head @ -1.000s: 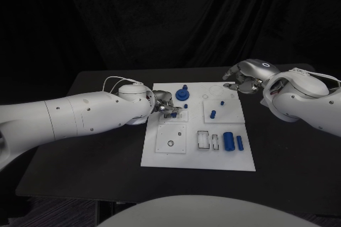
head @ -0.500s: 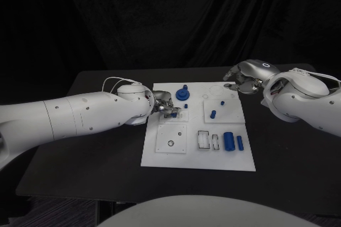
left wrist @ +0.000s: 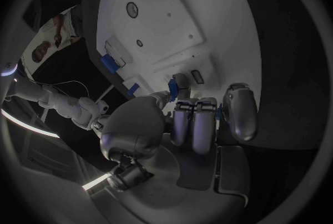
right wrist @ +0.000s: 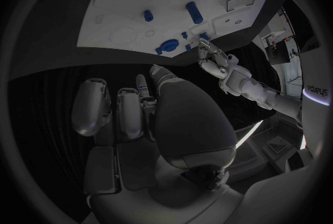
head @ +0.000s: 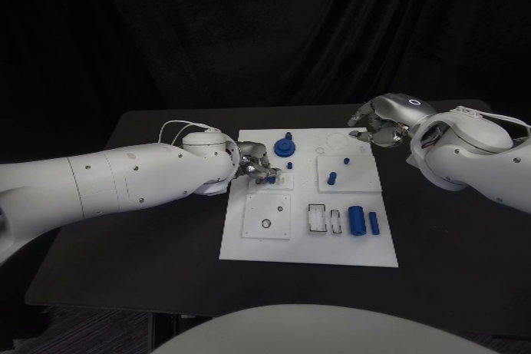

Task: Assemble the parts on the task board

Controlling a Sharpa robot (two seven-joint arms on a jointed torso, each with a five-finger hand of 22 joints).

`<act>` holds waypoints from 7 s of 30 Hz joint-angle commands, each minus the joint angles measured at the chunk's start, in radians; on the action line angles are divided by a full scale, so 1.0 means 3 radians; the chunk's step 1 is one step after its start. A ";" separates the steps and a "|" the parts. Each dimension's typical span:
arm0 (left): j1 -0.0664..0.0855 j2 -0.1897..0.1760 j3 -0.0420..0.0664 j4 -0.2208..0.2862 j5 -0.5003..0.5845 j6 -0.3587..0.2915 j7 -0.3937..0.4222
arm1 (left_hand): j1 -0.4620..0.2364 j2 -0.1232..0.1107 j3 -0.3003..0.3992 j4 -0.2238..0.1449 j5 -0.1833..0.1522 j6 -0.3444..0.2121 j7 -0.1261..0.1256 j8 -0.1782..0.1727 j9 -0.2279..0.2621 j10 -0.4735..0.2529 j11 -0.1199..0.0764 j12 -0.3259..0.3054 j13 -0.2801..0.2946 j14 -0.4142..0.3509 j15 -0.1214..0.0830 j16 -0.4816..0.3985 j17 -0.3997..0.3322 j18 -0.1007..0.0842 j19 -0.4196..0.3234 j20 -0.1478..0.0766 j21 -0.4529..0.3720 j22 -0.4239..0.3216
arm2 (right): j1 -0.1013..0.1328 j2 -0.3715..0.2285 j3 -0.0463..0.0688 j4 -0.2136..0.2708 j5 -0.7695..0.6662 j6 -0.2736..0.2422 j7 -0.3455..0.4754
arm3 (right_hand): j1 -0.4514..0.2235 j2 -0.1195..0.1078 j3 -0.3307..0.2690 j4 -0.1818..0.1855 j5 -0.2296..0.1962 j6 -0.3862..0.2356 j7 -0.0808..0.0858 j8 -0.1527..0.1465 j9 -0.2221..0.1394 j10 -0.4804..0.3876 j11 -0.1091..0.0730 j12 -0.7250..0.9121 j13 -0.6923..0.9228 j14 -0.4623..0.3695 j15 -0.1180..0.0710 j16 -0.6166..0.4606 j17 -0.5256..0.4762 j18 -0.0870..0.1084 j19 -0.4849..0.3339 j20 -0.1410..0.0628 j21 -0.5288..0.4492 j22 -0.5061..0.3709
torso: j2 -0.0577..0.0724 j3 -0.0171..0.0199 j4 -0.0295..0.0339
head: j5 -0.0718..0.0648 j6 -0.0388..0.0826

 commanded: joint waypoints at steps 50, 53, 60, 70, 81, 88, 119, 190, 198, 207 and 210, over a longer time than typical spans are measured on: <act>-0.0033 -0.0006 -0.0010 0.0017 0.0034 -0.0007 0.0052 | -0.0392 -0.0037 -0.0439 0.0087 -0.0681 0.0091 0.0068 -0.0437 -0.0289 0.0353 0.0067 0.0012 0.0878 0.0352 0.0054 0.0009 0.0878 -0.0017 0.0023 0.0058 -0.0062 0.0074 | -0.0014 0.0002 0.0002 -0.0002 -0.0010 0.0099 -0.0108 | 0.0045 0.0017 0.0059 -0.0015 0.0092 0.0029 0.0007 -0.0028 -0.0017 -0.0027 0.0018 -0.0032 0.0362 0.0096 0.0023 -0.0045 -0.0034 0.0031 -0.0046 0.0001 -0.0075 0.0512 | 0.0005 0.0001 0.0001 | 0.0012 -0.0001; -0.0034 -0.0004 -0.0010 0.0009 0.0034 0.0003 0.0041 | -0.0387 -0.0009 -0.0444 0.0083 -0.0669 0.0112 0.0064 -0.0437 -0.0294 0.0353 0.0064 0.0012 0.0878 0.0352 0.0052 0.0009 0.0878 -0.0017 0.0025 0.0057 -0.0063 0.0076 | -0.0014 0.0000 0.0002 -0.0001 -0.0010 0.0105 -0.0114 | 0.0045 0.0017 0.0059 -0.0015 0.0092 0.0029 0.0007 -0.0028 -0.0017 -0.0027 0.0018 -0.0032 0.0362 0.0096 0.0023 -0.0045 -0.0034 0.0031 -0.0046 0.0001 -0.0075 0.0512 | 0.0006 0.0001 0.0002 | 0.0011 -0.0001; -0.0035 -0.0017 -0.0010 0.0026 0.0034 0.0001 0.0027 | -0.0273 -0.0011 -0.0463 0.0049 -0.0578 0.0136 0.0057 -0.0458 -0.0313 0.0353 0.0057 0.0012 0.0878 0.0352 0.0045 0.0009 0.0878 -0.0018 0.0029 0.0051 -0.0068 0.0086 | -0.0014 -0.0005 0.0002 0.0001 -0.0010 0.0114 -0.0123 | 0.0044 0.0018 0.0061 -0.0015 0.0094 0.0031 0.0007 -0.0028 -0.0018 -0.0029 0.0018 -0.0035 0.0359 0.0094 0.0024 -0.0052 -0.0041 0.0033 -0.0048 0.0001 -0.0082 0.0510 | 0.0007 0.0002 0.0000 | 0.0008 -0.0001; -0.0040 -0.0047 -0.0010 0.0107 0.0034 -0.0134 0.0042 | 0.0087 -0.0116 -0.0484 -0.0094 -0.0346 0.0139 0.0051 -0.0507 -0.0333 0.0353 0.0050 0.0012 0.0878 0.0352 0.0037 0.0009 0.0878 -0.0019 0.0042 0.0042 -0.0079 0.0110 | -0.0014 -0.0016 0.0002 0.0007 -0.0010 0.0114 -0.0133 | 0.0038 0.0011 0.0061 -0.0014 0.0095 0.0030 0.0008 -0.0031 -0.0020 -0.0033 0.0019 -0.0038 0.0355 0.0092 0.0025 -0.0059 -0.0048 0.0034 -0.0051 0.0002 -0.0090 0.0508 | 0.0001 0.0002 0.0000 | 0.0012 -0.0001; -0.0049 -0.0060 -0.0010 0.0138 0.0034 -0.0100 0.0025 | 0.0150 -0.0122 -0.0478 -0.0126 -0.0299 0.0140 0.0049 -0.0513 -0.0333 0.0353 0.0048 0.0012 0.0878 0.0352 0.0036 0.0009 0.0878 -0.0019 0.0043 0.0041 -0.0084 0.0113 | -0.0014 -0.0018 0.0002 0.0005 -0.0010 0.0110 -0.0145 | 0.0029 0.0006 0.0060 -0.0011 0.0098 0.0029 0.0009 -0.0033 -0.0022 -0.0035 0.0020 -0.0041 0.0352 0.0091 0.0025 -0.0059 -0.0047 0.0034 -0.0052 0.0003 -0.0094 0.0507 | -0.0004 0.0001 0.0000 | 0.0006 -0.0001; -0.0057 -0.0056 -0.0010 0.0131 0.0034 -0.0065 -0.0002 | 0.0196 -0.0112 -0.0462 -0.0147 -0.0246 0.0143 0.0048 -0.0520 -0.0335 0.0353 0.0046 0.0012 0.0878 0.0352 0.0035 0.0009 0.0878 -0.0017 0.0040 0.0040 -0.0093 0.0112 | -0.0014 -0.0010 0.0002 0.0001 -0.0010 0.0114 -0.0147 | 0.0029 0.0006 0.0060 -0.0011 0.0098 0.0029 0.0009 -0.0033 -0.0022 -0.0035 0.0020 -0.0041 0.0352 0.0091 0.0025 -0.0059 -0.0047 0.0034 -0.0052 0.0003 -0.0094 0.0507 | -0.0006 0.0001 -0.0005 | 0.0017 -0.0001; -0.0072 -0.0060 -0.0010 0.0102 0.0034 -0.0102 0.0001 | 0.0413 -0.0275 0.0283 -0.0494 0.0603 0.0109 0.0047 -0.0635 -0.0397 0.0353 0.0042 0.0012 0.0878 0.0352 0.0029 0.0009 0.0878 -0.0012 0.0036 0.0033 -0.0154 0.0145 | -0.0017 -0.0007 0.0002 0.0001 -0.0010 0.0161 -0.0181 | 0.0031 0.0001 0.0083 -0.0023 0.0137 0.0032 0.0010 -0.0042 -0.0030 -0.0052 0.0021 -0.0058 0.0333 0.0081 0.0027 -0.0090 -0.0076 0.0041 -0.0065 0.0005 -0.0139 0.0496 | 0.0003 0.0000 0.0000 | 0.0024 -0.0001; 0.0019 -0.0028 -0.0009 -0.0073 0.0669 0.0137 0.0124 | 0.0346 -0.0481 0.0847 -0.0755 0.0207 0.0126 0.0039 -0.0556 -0.0236 0.0353 0.0036 0.0012 0.0878 0.0352 0.0028 0.0009 0.0878 -0.0023 0.0050 0.0032 -0.0164 0.0245 | -0.0016 -0.0005 0.0002 -0.0005 -0.0010 0.0193 -0.0284 | 0.0040 -0.0002 0.0123 -0.0044 0.0166 0.0012 0.0019 -0.0066 -0.0047 -0.0082 0.0029 -0.0087 0.0300 0.0062 0.0033 -0.0142 -0.0124 0.0055 -0.0092 0.0009 -0.0224 0.0475 | 0.0004 -0.0003 0.0002 | 0.0009 -0.0001; 0.0019 0.0003 -0.0009 -0.0096 0.0669 0.0096 0.0114 | 0.0351 -0.0457 0.0856 -0.0736 0.0182 0.0111 0.0044 -0.0562 -0.0235 0.0353 0.0039 0.0012 0.0878 0.0352 0.0030 0.0009 0.0878 -0.0022 0.0047 0.0033 -0.0169 0.0246 | -0.0017 -0.0001 0.0002 -0.0009 -0.0010 0.0223 -0.0306 | 0.0039 -0.0004 0.0128 -0.0047 0.0166 0.0003 0.0021 -0.0072 -0.0050 -0.0085 0.0030 -0.0090 0.0297 0.0060 0.0034 -0.0146 -0.0128 0.0056 -0.0094 0.0010 -0.0232 0.0474 | 0.0002 -0.0001 -0.0002 | 0.0016 -0.0001; 0.0019 0.0032 -0.0009 -0.0123 0.0669 0.0097 0.0093 | 0.0351 -0.0448 0.0847 -0.0706 0.0115 0.0068 0.0058 -0.0580 -0.0233 0.0353 0.0050 0.0012 0.0878 0.0352 0.0038 0.0009 0.0878 -0.0024 0.0049 0.0039 -0.0167 0.0255 | -0.0017 0.0006 0.0002 -0.0013 -0.0010 0.0252 -0.0325 | 0.0039 -0.0004 0.0131 -0.0048 0.0167 -0.0002 0.0023 -0.0075 -0.0052 -0.0083 0.0031 -0.0089 0.0299 0.0059 0.0035 -0.0149 -0.0130 0.0057 -0.0096 0.0011 -0.0237 0.0473 | 0.0003 0.0000 -0.0002 | 0.0011 -0.0001; 0.0018 0.0038 -0.0009 -0.0130 0.0669 0.0094 0.0081 | 0.0359 -0.0447 0.0838 -0.0696 0.0069 0.0033 0.0066 -0.0591 -0.0230 0.0353 0.0057 0.0012 0.0878 0.0352 0.0044 0.0009 0.0878 -0.0024 0.0048 0.0043 -0.0170 0.0258 | -0.0017 0.0010 0.0002 -0.0014 -0.0010 0.0261 -0.0330 | 0.0039 -0.0004 0.0131 -0.0048 0.0167 -0.0002 0.0023 -0.0075 -0.0052 -0.0083 0.0031 -0.0089 0.0299 0.0059 0.0035 -0.0149 -0.0130 0.0057 -0.0096 0.0011 -0.0237 0.0473 | 0.0002 0.0000 0.0001 | 0.0011 -0.0001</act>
